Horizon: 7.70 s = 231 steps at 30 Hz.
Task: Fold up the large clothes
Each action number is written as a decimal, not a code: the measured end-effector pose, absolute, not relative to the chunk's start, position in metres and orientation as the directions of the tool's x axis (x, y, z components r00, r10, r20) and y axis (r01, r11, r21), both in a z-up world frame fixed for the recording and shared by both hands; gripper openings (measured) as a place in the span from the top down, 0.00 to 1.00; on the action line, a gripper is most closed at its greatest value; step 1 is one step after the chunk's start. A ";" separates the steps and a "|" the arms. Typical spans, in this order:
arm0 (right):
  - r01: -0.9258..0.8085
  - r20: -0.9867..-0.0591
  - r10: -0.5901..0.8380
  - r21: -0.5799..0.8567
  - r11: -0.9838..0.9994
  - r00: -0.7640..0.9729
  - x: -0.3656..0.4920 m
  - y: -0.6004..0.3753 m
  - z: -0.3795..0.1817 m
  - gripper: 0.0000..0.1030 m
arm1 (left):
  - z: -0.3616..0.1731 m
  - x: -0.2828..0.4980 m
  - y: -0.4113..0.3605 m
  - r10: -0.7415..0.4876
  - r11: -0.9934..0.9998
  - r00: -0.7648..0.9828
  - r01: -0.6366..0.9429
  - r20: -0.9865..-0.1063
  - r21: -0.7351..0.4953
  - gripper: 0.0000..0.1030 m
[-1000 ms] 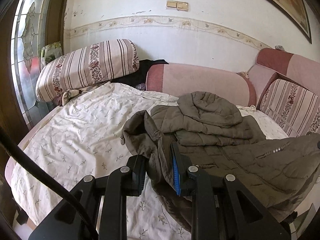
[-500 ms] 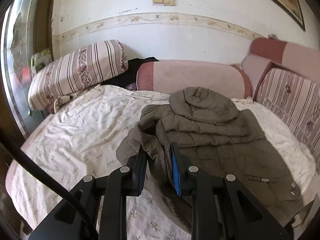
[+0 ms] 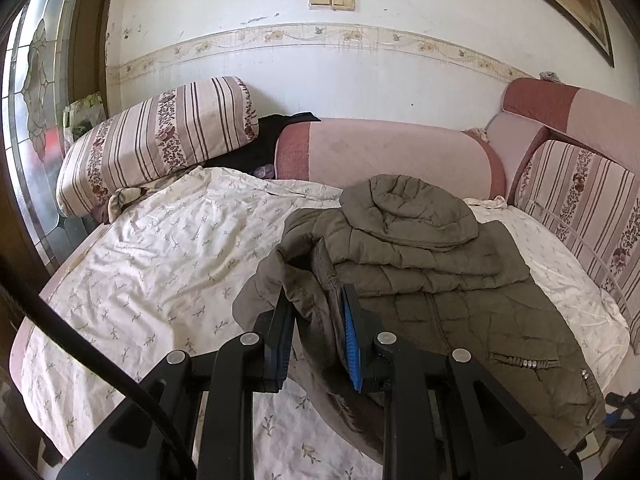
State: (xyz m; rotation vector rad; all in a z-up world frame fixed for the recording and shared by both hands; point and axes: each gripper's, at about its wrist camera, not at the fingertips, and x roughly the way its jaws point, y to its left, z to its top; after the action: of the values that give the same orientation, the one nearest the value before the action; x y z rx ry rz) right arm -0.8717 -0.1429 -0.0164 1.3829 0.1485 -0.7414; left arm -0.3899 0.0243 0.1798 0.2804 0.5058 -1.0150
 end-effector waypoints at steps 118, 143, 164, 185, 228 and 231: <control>0.747 -0.642 -0.389 0.510 0.428 0.661 -0.533 -0.367 0.054 0.63 | 0.056 -0.312 -0.217 -0.622 0.522 0.344 0.852 -0.703 -0.046 0.27; 0.803 -0.646 -0.562 0.593 0.057 0.517 -0.684 -0.394 0.079 0.48 | 0.088 -0.225 -0.160 -0.530 0.686 0.385 0.718 -0.756 -0.116 0.26; 0.762 -0.702 -0.493 0.637 -0.114 0.513 -0.727 -0.397 0.048 0.38 | 0.050 -0.171 -0.128 -0.487 0.766 0.216 0.572 -0.847 -0.294 0.26; 0.703 -0.692 -0.441 0.690 -0.172 0.571 -0.724 -0.402 0.024 0.28 | 0.040 -0.169 -0.121 -0.554 0.744 0.082 0.494 -0.828 -0.449 0.26; 0.975 -0.727 -0.650 0.176 0.134 0.220 -0.625 -0.375 0.080 0.62 | 0.078 -0.256 -0.169 -0.474 0.708 0.557 0.701 -0.682 0.081 0.65; 0.977 -0.724 -0.657 0.162 0.137 0.212 -0.624 -0.372 0.082 0.62 | 0.081 -0.259 -0.168 -0.476 0.710 0.562 0.699 -0.677 0.080 0.65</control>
State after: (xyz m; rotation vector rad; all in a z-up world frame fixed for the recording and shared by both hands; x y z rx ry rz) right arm -0.6237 -0.3720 0.0819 0.7050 0.5595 -1.2755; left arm -0.2590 -0.1676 0.0807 0.3615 0.6761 -0.7101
